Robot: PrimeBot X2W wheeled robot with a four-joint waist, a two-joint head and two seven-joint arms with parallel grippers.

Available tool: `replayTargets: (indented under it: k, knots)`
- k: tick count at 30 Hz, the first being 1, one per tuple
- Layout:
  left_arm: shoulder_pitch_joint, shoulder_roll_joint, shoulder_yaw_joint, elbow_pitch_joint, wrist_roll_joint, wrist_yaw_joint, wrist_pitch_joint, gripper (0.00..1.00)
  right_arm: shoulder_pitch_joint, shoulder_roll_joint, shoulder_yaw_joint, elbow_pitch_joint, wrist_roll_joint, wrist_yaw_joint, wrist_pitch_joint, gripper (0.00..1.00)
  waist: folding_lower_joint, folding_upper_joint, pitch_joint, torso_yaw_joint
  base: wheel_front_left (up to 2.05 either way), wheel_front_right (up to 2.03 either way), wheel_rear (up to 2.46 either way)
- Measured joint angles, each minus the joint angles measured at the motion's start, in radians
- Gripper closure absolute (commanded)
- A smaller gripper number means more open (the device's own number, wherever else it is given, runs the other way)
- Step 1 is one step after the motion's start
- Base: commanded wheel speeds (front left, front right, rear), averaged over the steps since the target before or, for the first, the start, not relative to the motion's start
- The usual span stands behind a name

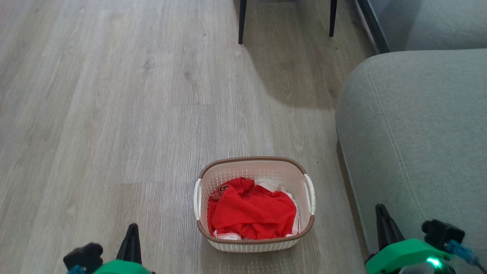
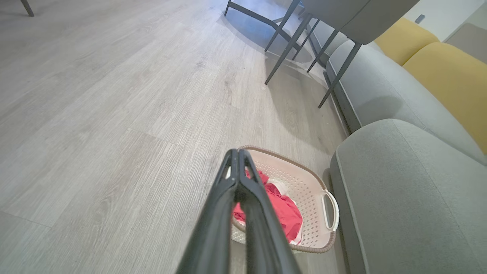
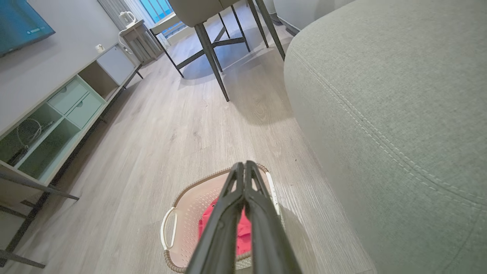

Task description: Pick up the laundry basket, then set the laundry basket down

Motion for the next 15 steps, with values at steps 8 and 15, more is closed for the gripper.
replayTargets:
  k: [8,15]
  knots:
    - [-0.018,0.0,0.008,0.008,-0.092,-0.011,0.024,1.0,-0.022,-0.002,-0.01,0.005,0.09,0.0,0.017,1.0,0.0,0.0,0.003,-0.003,0.0,0.0,0.0]
    - [-0.026,0.001,0.013,0.01,-0.16,-0.021,0.038,1.0,-0.023,-0.002,-0.017,0.009,0.156,0.0,0.033,1.0,0.0,0.0,0.005,-0.005,0.0,0.0,0.0]
